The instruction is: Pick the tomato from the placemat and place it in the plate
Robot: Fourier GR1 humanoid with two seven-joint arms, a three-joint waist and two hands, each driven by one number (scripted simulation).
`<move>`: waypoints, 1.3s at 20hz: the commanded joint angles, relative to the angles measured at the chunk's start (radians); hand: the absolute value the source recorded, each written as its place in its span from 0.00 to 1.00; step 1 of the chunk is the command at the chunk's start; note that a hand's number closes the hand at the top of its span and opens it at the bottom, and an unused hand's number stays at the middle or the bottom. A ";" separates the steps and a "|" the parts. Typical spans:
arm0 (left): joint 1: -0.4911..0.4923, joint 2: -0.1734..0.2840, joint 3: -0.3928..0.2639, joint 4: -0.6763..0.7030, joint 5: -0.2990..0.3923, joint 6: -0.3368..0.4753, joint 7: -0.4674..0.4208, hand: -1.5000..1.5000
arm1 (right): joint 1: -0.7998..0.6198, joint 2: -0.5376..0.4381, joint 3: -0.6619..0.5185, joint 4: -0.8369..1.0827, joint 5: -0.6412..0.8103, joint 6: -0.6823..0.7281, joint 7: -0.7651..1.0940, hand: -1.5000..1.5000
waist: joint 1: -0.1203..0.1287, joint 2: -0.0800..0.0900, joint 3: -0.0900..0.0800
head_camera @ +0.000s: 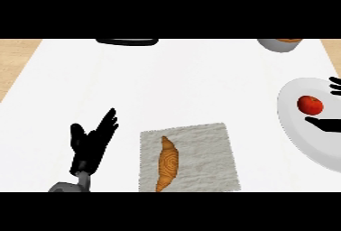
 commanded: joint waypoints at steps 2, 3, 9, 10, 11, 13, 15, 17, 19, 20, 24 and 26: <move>-0.009 0.012 0.015 -0.045 0.015 0.002 0.047 0.50 | -0.064 0.048 -0.083 0.107 -0.069 0.123 -0.162 0.00 | -0.011 -0.005 0.002; -0.013 -0.009 0.013 0.011 -0.005 0.015 -0.003 0.50 | -0.065 0.054 -0.120 0.118 -0.100 0.122 -0.201 0.00 | -0.019 0.000 0.002; -0.017 0.009 0.032 0.006 0.005 0.001 0.011 0.50 | -0.091 -0.032 -0.226 0.253 -0.183 0.322 -0.223 0.00 | -0.032 -0.003 0.000; -0.019 0.001 0.022 -0.007 0.011 -0.002 0.033 0.50 | -0.120 -0.046 -0.232 0.276 -0.183 0.327 -0.201 0.00 | -0.022 -0.001 0.000; -0.002 0.010 0.031 0.016 0.003 -0.010 -0.011 0.50 | -0.135 -0.047 -0.240 0.290 -0.191 0.361 -0.182 0.00 | -0.024 -0.003 -0.001; 0.020 0.039 0.054 -0.016 0.029 -0.030 0.011 0.50 | -0.096 -0.091 -0.243 0.304 -0.194 0.484 -0.205 0.00 | -0.029 -0.007 -0.001; -0.003 0.003 0.039 0.015 0.009 -0.007 -0.011 0.50 | -0.048 -0.113 -0.230 0.316 -0.178 0.579 -0.248 0.00 | -0.035 -0.002 0.001; 0.023 0.000 0.028 -0.011 0.005 -0.005 -0.007 0.50 | -0.050 -0.139 -0.232 0.327 -0.176 0.655 -0.249 0.00 | -0.032 -0.006 0.000; 0.028 -0.002 0.041 -0.003 0.009 -0.001 -0.023 0.50 | 0.020 -0.179 -0.222 0.312 -0.165 0.752 -0.320 0.00 | -0.046 -0.008 0.001; 0.040 -0.003 0.034 0.000 -0.003 0.009 -0.016 0.50 | 0.065 -0.139 -0.203 0.303 -0.143 0.733 -0.379 0.00 | -0.049 -0.009 0.001; 0.014 -0.011 0.043 -0.010 0.002 0.022 0.012 0.50 | 0.120 -0.208 -0.182 0.273 -0.115 0.797 -0.413 0.00 | -0.058 -0.013 0.001; -0.016 -0.011 0.038 0.001 -0.005 0.017 0.018 0.50 | 0.135 -0.195 -0.171 0.269 -0.096 0.767 -0.426 0.00 | -0.058 -0.011 0.002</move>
